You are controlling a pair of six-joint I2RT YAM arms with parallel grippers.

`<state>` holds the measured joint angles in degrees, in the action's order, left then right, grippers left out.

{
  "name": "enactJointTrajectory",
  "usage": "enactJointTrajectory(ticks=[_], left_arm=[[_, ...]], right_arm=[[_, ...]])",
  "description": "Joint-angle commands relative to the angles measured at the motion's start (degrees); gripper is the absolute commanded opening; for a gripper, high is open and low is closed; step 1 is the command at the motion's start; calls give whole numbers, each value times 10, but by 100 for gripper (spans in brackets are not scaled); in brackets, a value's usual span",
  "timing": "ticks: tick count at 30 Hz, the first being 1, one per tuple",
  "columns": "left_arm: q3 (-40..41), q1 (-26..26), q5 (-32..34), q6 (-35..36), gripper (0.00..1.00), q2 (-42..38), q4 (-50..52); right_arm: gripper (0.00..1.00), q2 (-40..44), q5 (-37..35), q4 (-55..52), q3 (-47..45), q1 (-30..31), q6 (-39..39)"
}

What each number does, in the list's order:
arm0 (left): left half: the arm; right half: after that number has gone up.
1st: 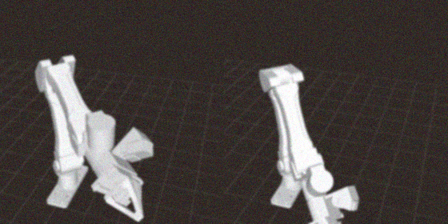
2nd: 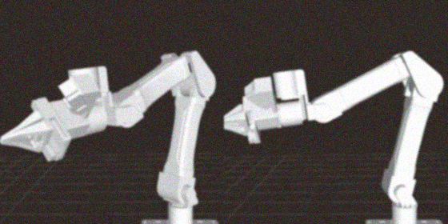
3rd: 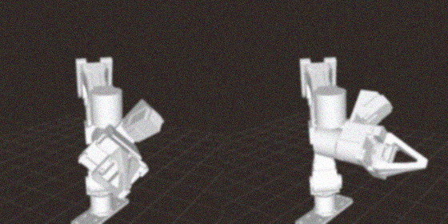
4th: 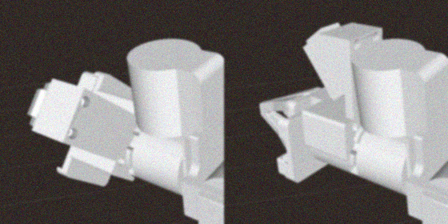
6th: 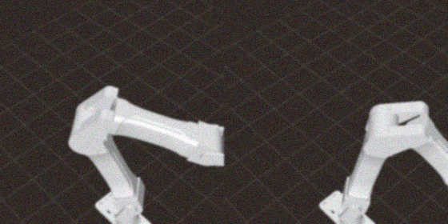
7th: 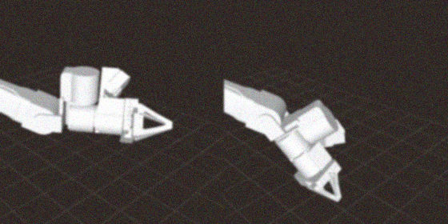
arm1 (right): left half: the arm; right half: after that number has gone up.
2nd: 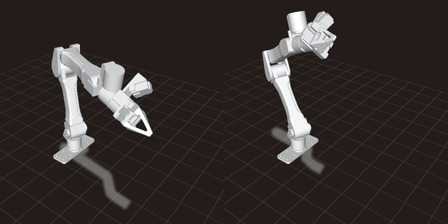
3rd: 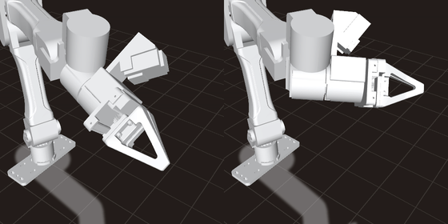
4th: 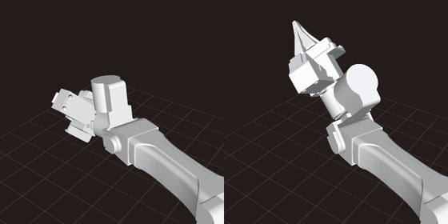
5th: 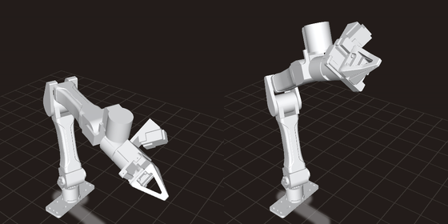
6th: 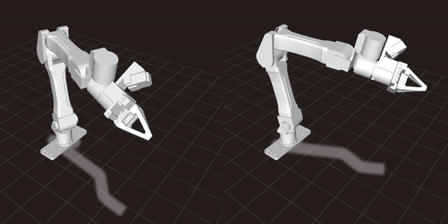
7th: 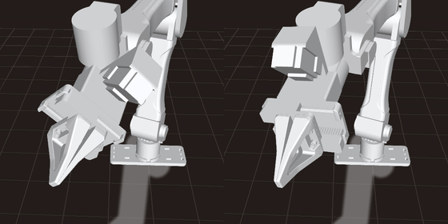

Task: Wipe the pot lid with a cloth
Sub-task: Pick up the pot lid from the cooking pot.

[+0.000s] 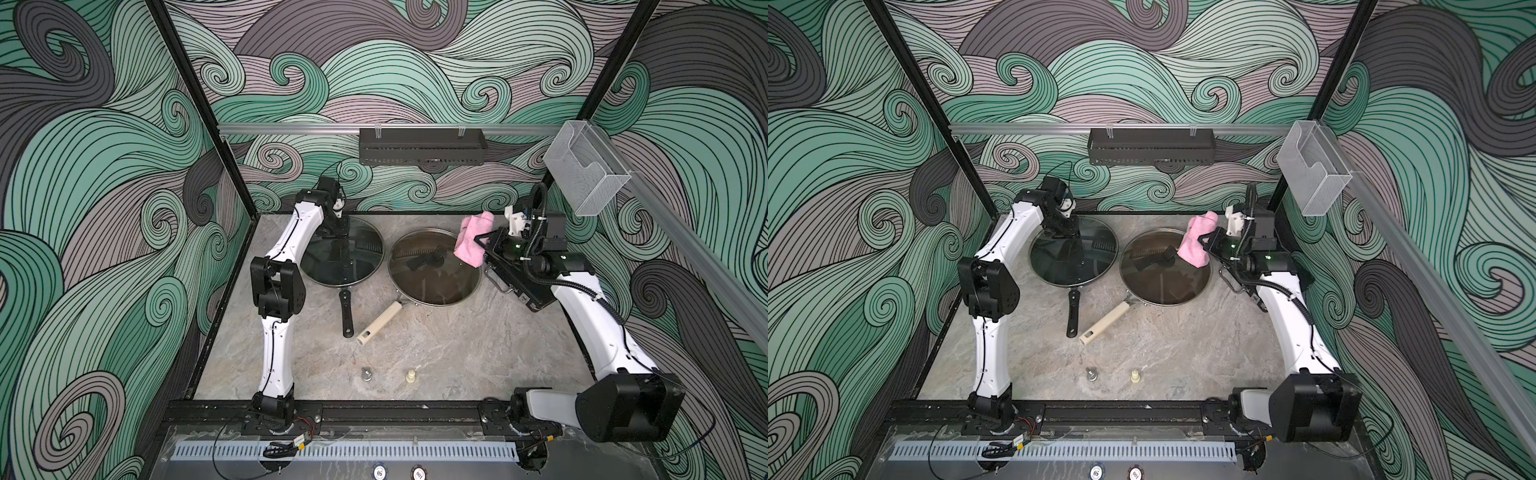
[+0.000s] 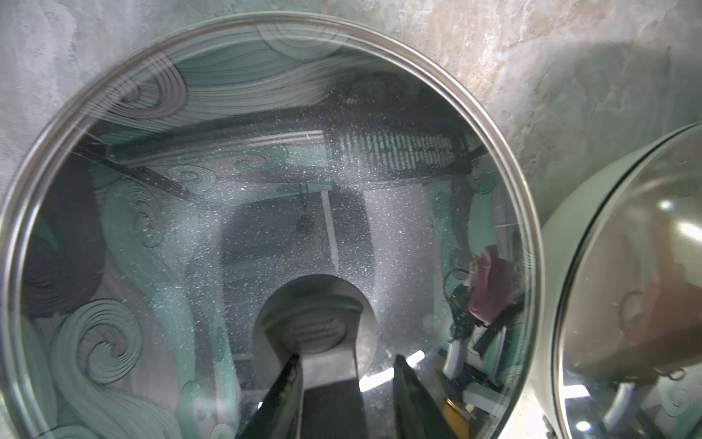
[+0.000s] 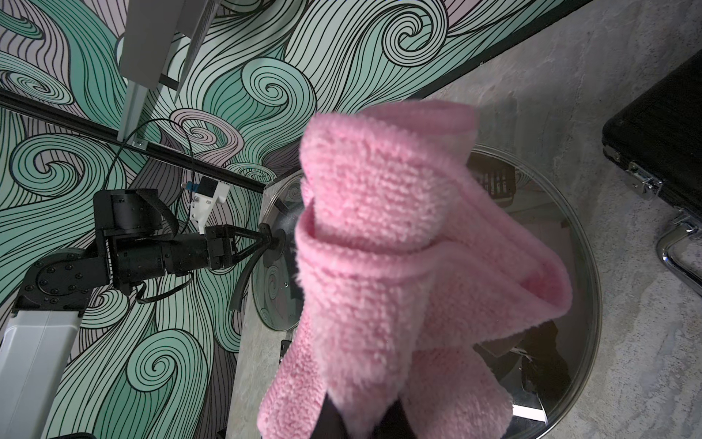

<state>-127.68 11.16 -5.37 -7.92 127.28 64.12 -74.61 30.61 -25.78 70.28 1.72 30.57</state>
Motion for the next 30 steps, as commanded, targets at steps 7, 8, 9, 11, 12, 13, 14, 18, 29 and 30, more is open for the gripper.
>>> enactJointTrajectory(ticks=[7,8,9,11,12,13,14,18,29,30], left_arm=[[-8,4,34,6,51,32,54],[-8,4,33,7,50,33,53],[-9,5,33,7,50,35,53],[-12,6,34,13,47,39,55],[-16,8,36,15,46,42,58],[-21,9,38,18,44,45,62],[-26,11,40,21,43,48,68],[-37,16,55,36,37,55,93],[-44,17,59,65,32,50,99],[-45,17,56,65,36,52,95]], right_arm=[[0,4,8,16,-8,2,8],[0,5,8,16,-8,3,8],[0,6,7,17,-9,3,7],[0,7,5,15,-10,2,7],[0,7,5,15,-11,2,7],[0,6,5,15,-12,3,7],[0,7,5,15,-12,3,7],[0,10,4,16,-15,3,8],[0,12,6,16,-17,4,9],[0,12,6,16,-17,3,10]])
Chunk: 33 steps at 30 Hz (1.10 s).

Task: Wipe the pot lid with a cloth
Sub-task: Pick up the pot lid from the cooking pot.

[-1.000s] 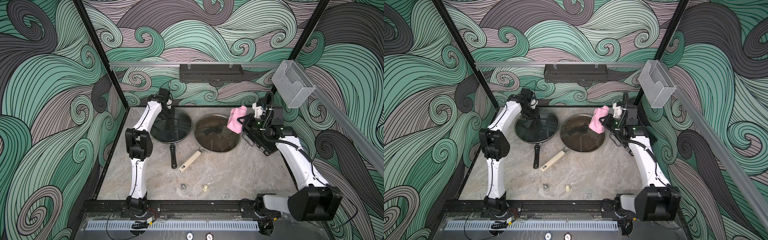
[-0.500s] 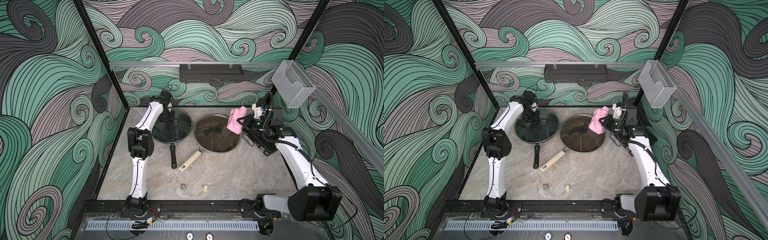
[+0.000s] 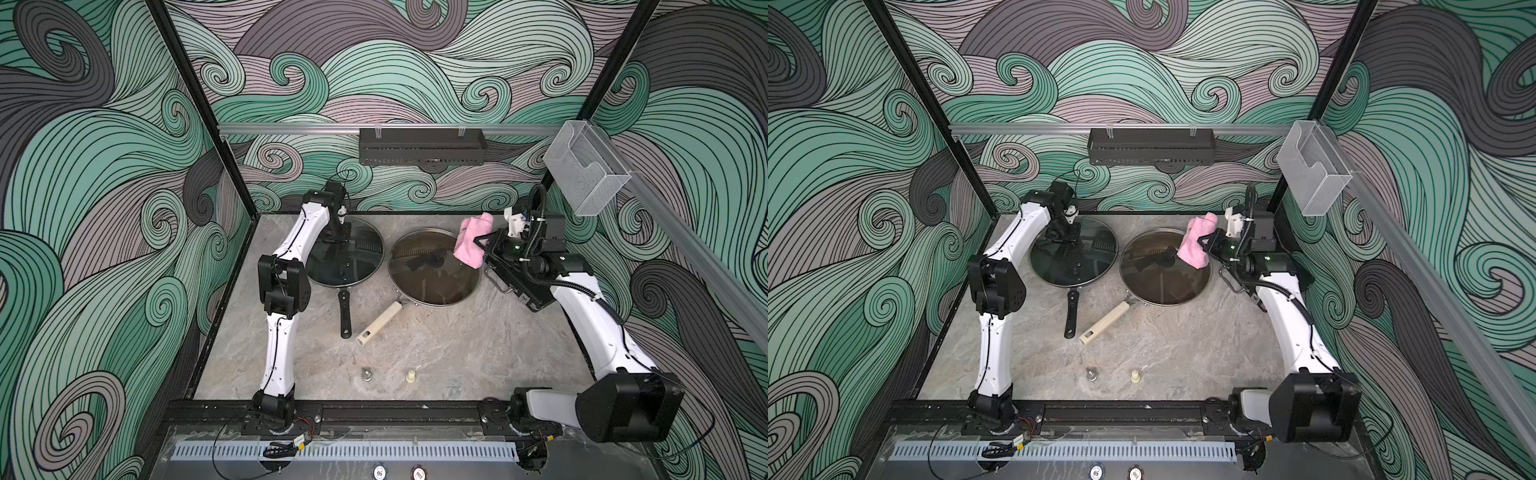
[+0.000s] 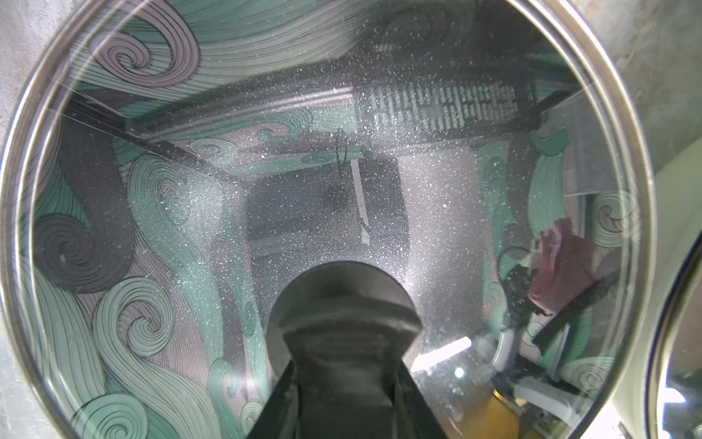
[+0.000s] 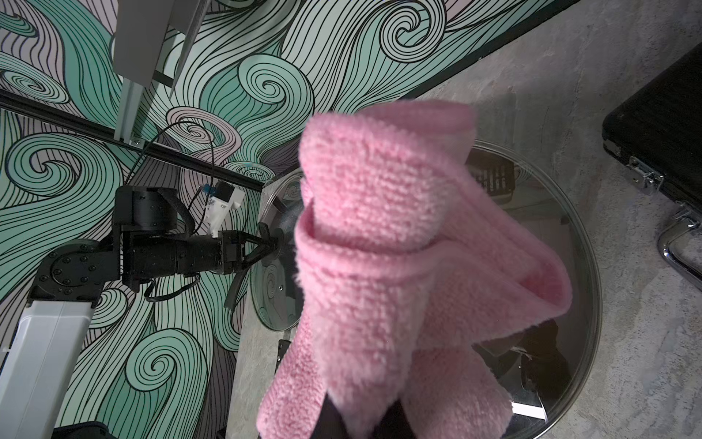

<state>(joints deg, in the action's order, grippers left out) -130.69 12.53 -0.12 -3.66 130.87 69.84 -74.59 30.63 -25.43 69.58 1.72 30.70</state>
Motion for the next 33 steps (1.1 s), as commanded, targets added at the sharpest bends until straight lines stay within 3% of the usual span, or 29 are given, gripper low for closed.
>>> enactJointTrajectory(ticks=[1,3,6,18,29,33], left_arm=[[-15,4,1,23,42,17,34],[-16,4,-1,22,48,20,28],[-18,4,-8,21,49,23,20],[-22,6,-30,20,50,25,18],[-25,7,-64,16,32,21,8],[-24,7,-62,15,41,24,16]], right_arm=[[0,13,5,13,-12,3,8],[0,14,4,12,-12,4,9],[0,15,2,11,-12,4,9],[0,13,2,16,-16,3,12],[0,15,1,16,-18,4,13],[0,17,1,17,-20,3,14]])
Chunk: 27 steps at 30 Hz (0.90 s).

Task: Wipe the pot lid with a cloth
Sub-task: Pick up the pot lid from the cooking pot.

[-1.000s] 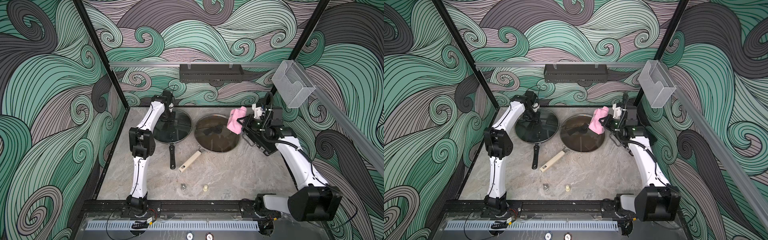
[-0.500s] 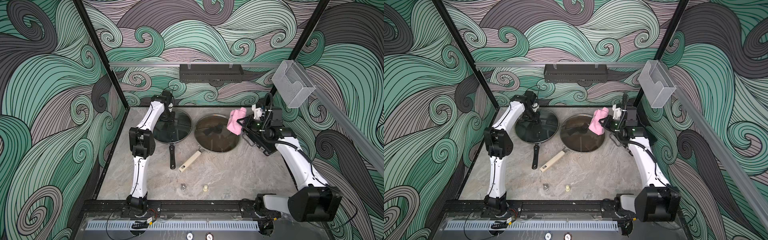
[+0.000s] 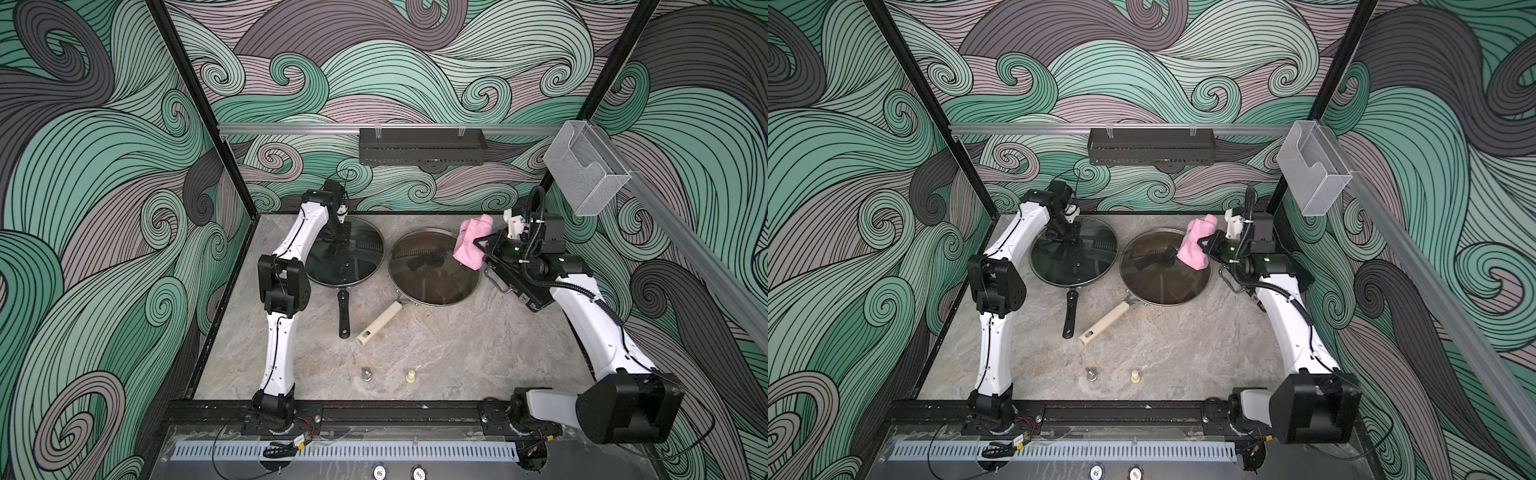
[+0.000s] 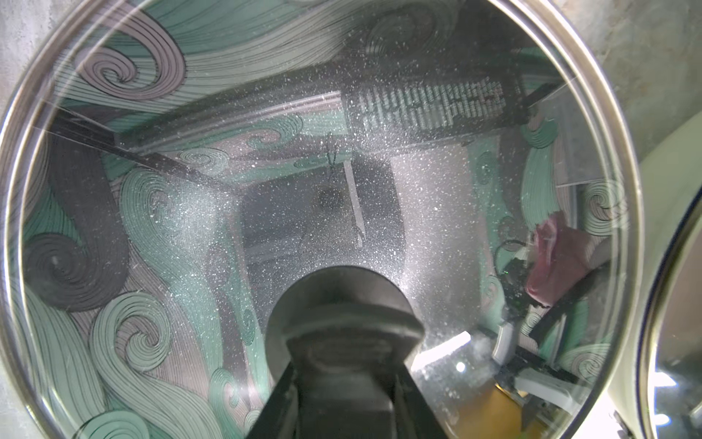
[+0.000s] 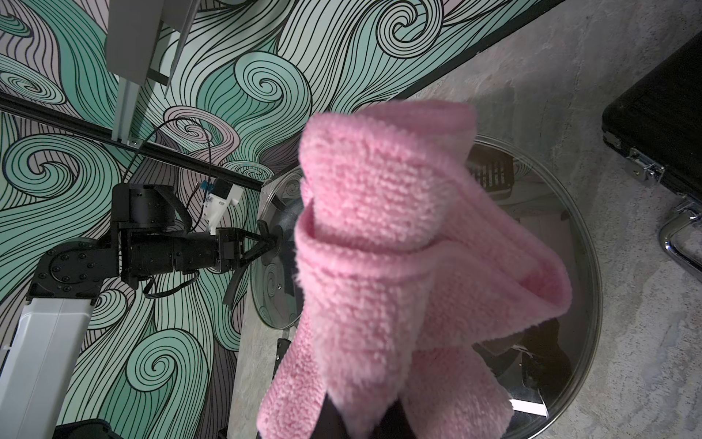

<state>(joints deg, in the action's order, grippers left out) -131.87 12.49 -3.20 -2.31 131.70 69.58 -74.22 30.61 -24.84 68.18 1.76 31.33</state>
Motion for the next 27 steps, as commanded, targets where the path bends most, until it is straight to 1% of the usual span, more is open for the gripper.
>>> enactJointTrajectory(ticks=[1,5,13,20,25,27], left_arm=[[-12,8,-32,1,42,16,22],[-12,9,-25,4,44,19,36],[-12,11,-12,9,44,22,52],[-13,17,20,19,43,23,65],[-13,22,34,24,32,27,72],[-14,24,39,23,15,26,72]], right_arm=[[0,14,1,10,-6,3,8],[0,13,1,11,-6,3,7],[0,15,1,13,-9,3,9],[0,15,2,16,-9,3,12],[0,16,2,18,-11,3,16],[0,16,2,17,-11,3,17]])
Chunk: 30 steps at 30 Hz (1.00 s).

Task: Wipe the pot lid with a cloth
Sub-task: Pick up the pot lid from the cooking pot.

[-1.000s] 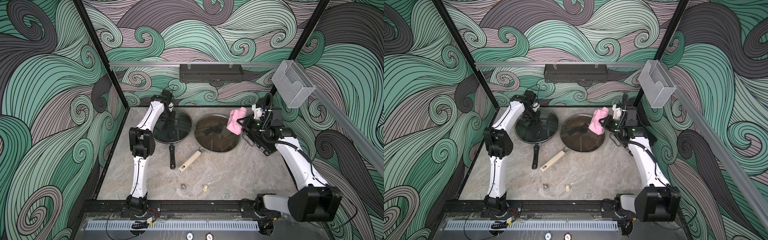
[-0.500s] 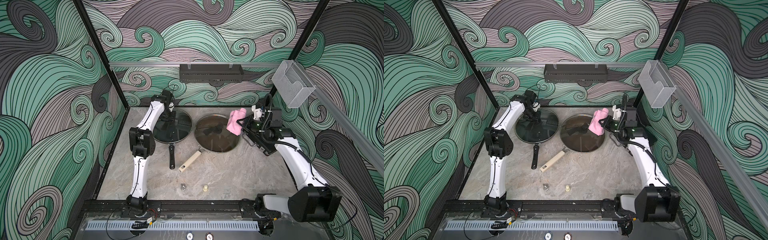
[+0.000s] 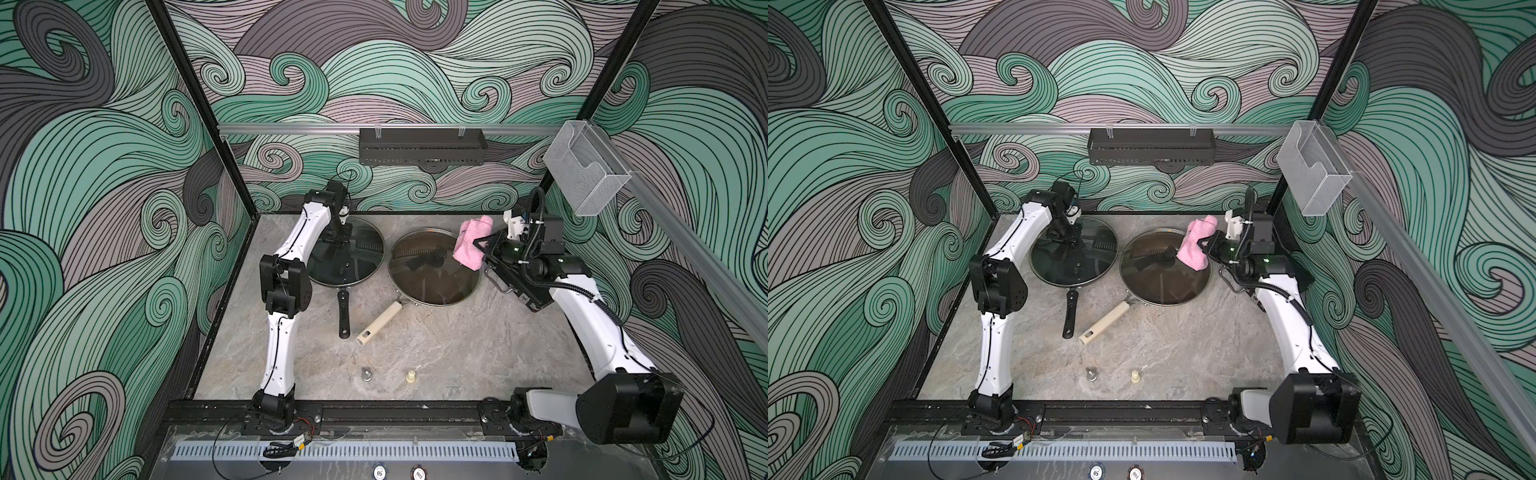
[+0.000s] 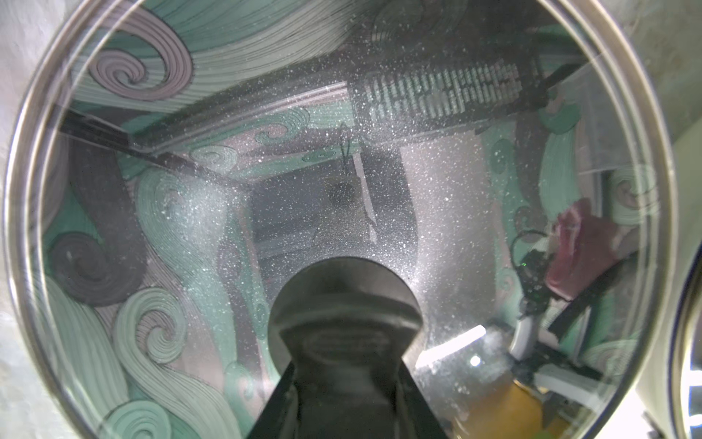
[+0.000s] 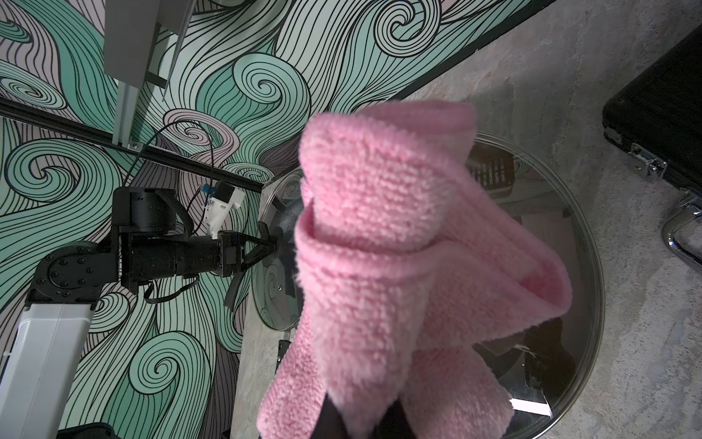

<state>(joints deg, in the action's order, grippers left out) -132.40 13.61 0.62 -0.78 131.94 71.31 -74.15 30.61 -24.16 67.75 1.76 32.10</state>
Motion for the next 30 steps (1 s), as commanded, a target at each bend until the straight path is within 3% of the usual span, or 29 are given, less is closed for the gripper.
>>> enactJointTrajectory(ticks=[1,2,3,22,30], left_arm=[[-8,13,1,7,8,23,54],[-9,13,2,6,1,20,53],[-9,13,2,5,0,17,50],[-3,12,-8,-18,0,-132,-23],[57,9,-45,-45,0,-219,-31]], right_arm=[[0,15,1,13,-8,3,10],[0,16,1,15,-9,3,12],[0,15,2,17,-10,4,13],[0,28,-12,8,-11,5,3],[0,40,-16,16,-22,18,-9]])
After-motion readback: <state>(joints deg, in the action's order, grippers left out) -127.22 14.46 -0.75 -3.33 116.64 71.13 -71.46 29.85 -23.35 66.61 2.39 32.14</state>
